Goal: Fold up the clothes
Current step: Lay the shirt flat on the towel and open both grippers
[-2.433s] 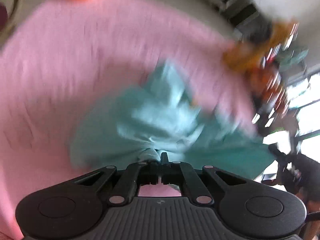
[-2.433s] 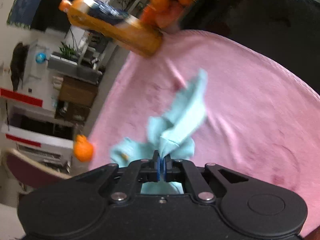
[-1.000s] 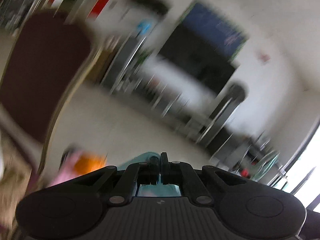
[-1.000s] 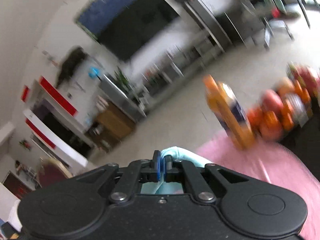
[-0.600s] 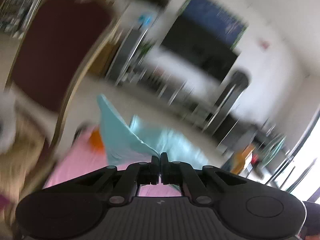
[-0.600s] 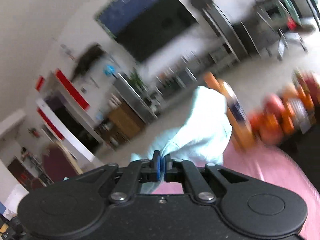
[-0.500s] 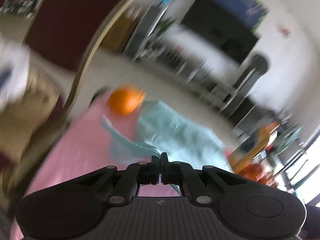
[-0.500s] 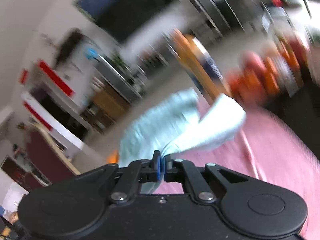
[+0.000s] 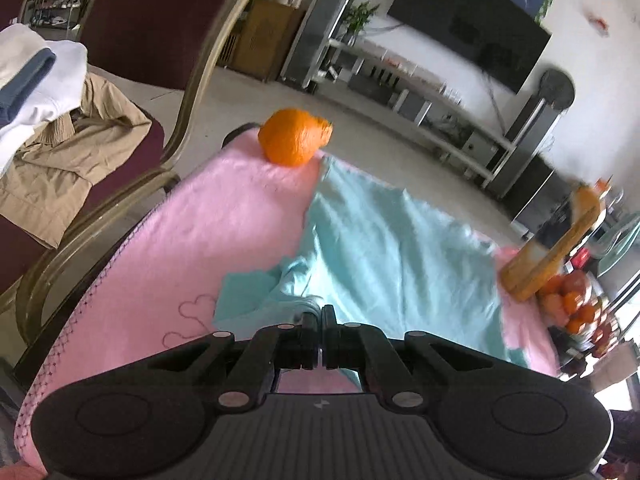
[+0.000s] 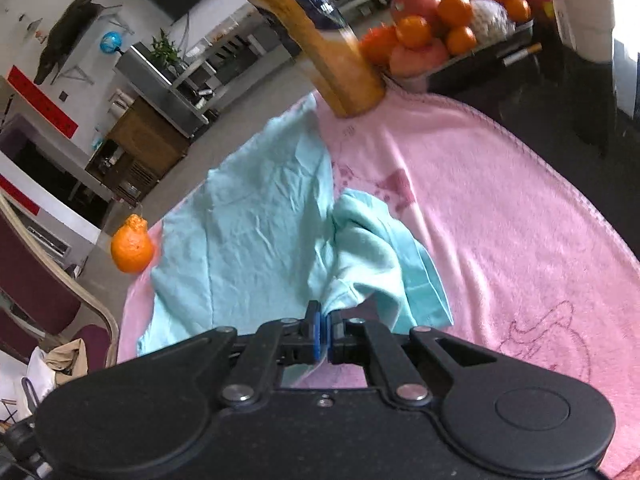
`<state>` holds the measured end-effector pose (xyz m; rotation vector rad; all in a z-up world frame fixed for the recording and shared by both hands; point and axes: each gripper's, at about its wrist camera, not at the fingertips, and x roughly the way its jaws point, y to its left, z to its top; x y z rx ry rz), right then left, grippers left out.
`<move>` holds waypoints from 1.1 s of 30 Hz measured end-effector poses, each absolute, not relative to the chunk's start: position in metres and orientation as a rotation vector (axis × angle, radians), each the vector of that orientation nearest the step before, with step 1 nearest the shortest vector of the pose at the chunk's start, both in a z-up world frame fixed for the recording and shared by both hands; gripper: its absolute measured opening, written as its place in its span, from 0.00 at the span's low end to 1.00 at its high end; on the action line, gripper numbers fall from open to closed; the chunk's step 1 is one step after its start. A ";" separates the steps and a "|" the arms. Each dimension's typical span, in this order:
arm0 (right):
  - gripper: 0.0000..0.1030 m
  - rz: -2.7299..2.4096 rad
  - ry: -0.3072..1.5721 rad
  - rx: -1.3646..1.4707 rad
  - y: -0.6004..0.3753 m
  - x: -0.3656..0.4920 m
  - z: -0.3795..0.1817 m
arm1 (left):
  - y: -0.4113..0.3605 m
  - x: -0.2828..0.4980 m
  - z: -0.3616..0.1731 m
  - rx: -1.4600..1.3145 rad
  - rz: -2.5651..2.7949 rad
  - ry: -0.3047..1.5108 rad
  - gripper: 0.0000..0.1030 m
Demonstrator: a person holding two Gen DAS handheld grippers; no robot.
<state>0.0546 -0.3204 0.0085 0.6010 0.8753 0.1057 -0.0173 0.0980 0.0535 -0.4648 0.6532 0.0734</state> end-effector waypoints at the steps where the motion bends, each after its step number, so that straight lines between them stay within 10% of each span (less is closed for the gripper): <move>1: 0.03 0.106 0.867 0.591 -0.320 0.051 0.016 | 0.099 -0.020 0.056 -0.472 0.069 0.644 0.00; 20: 0.03 0.056 0.981 0.228 -0.284 0.012 -0.034 | 0.046 -0.041 -0.020 -0.042 0.225 0.893 0.02; 33: 0.18 0.092 0.978 0.390 -0.318 -0.014 -0.031 | 0.055 -0.081 -0.010 -0.202 0.065 0.914 0.23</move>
